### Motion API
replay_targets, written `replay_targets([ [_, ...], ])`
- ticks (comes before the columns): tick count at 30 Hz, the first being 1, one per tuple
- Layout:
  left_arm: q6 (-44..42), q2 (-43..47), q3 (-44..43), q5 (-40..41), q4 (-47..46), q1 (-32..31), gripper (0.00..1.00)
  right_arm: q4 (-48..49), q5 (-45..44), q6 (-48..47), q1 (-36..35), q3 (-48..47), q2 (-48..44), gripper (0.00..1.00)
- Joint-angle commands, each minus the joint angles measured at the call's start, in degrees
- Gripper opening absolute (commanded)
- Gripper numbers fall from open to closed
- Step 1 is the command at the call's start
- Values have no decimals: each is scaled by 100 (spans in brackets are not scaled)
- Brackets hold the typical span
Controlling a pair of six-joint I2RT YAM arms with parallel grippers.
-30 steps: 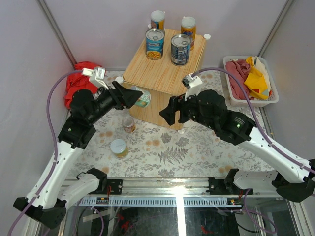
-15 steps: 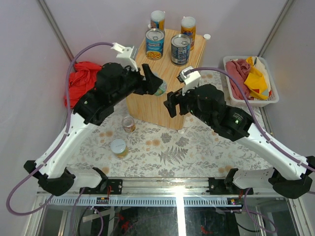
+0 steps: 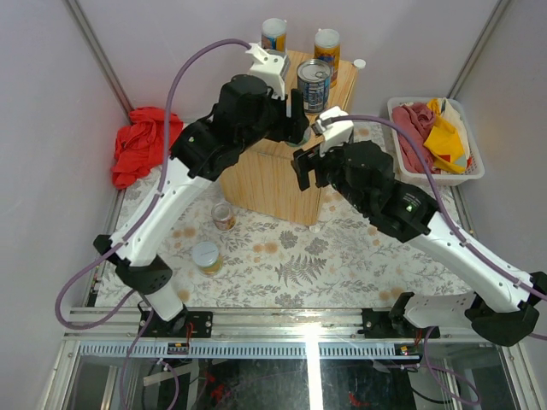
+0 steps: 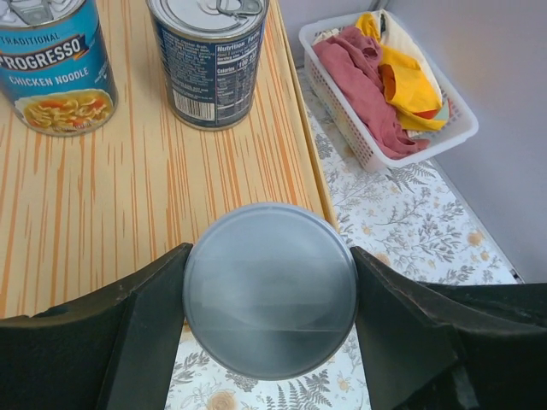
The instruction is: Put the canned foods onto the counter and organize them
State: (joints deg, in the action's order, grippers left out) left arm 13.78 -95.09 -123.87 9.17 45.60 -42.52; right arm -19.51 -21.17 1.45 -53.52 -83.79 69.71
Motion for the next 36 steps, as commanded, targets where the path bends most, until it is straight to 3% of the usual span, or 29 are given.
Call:
replay_targets([
  [1,-393,-327,-776,297,99,-57,13,351,-76,9,307,111,-292,84],
  [8,-496,-785,-1067,454,251,-67,14,505,51,104,557,404,-388,85],
  [14,-665,-991,-1115,670,262,-67,25,748,366,243,840,529,-256,86],
  [19,-739,-1093,-1106,820,278,-60,55,861,556,327,945,563,-155,86],
  [25,-750,-1159,-1058,854,235,-43,80,948,663,363,987,605,-44,86],
  [29,-689,-1173,-998,794,184,-11,91,961,704,386,1005,598,34,86],
  [36,-467,-748,-391,981,-396,58,92,1031,757,453,1074,589,156,86],
])
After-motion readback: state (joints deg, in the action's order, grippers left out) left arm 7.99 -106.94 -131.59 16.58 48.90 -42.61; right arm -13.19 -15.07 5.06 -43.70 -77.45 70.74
